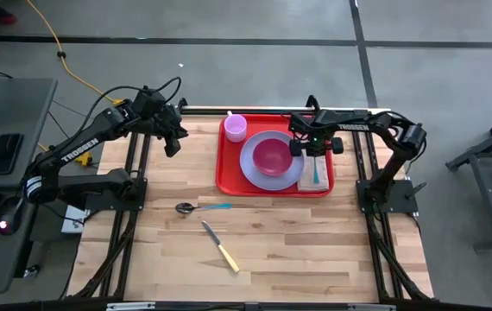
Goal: Set up tray
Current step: Put the blue fork on top of the napkin to the right of the purple plate in the red tray
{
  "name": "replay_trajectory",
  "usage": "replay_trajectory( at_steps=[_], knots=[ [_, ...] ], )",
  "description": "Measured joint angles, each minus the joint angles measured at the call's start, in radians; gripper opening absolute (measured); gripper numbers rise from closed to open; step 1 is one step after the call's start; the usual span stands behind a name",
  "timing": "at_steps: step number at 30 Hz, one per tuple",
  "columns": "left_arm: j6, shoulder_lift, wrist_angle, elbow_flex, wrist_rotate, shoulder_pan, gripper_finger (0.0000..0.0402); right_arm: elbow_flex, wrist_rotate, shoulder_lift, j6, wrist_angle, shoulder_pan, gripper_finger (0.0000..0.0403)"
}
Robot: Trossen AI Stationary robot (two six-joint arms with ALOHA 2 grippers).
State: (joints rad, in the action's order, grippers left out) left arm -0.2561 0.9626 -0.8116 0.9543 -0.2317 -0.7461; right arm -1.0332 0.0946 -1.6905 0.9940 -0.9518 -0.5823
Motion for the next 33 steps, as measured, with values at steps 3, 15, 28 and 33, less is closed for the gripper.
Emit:
replay_trajectory(
  at_steps=[3,15,28,33],
  knots=[
    [0.000,0.000,0.000,0.000,0.000,0.000,0.0085,0.000,0.000,0.000,-0.008,0.000,0.000,0.0000],
    [0.000,0.000,-0.002,0.000,0.000,0.000,0.0085,0.001,0.002,0.000,-0.030,-0.001,0.000,0.0000],
    [-0.003,0.000,-0.006,0.000,0.000,0.000,0.0085,0.092,-0.042,0.013,0.019,0.074,-0.008,0.0000],
    [-0.001,0.000,-0.006,0.000,-0.001,0.000,0.0085,0.092,-0.028,0.023,0.019,0.085,-0.008,0.0000]
  ],
)
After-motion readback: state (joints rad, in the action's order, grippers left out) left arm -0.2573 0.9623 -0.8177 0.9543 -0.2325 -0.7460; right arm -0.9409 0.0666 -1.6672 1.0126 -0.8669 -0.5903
